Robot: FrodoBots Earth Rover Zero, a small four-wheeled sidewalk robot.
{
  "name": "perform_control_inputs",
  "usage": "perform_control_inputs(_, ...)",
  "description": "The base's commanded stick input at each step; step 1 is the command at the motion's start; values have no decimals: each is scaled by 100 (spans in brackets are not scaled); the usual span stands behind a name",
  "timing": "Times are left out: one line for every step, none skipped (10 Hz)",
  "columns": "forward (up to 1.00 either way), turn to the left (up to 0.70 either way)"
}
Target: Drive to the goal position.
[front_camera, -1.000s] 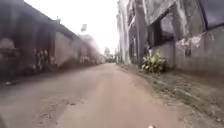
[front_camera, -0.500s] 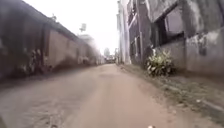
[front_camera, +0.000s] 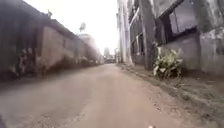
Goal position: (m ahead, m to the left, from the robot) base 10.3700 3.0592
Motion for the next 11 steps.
perform_control_inputs(100, 0)
perform_control_inputs(100, 0)
perform_control_inputs(100, 0)
perform_control_inputs(100, 0)
perform_control_inputs(100, 0)
perform_control_inputs(100, 0)
perform_control_inputs(100, 0)
perform_control_inputs(100, 0)
perform_control_inputs(100, 0)
perform_control_inputs(100, 0)
perform_control_inputs(100, 0)
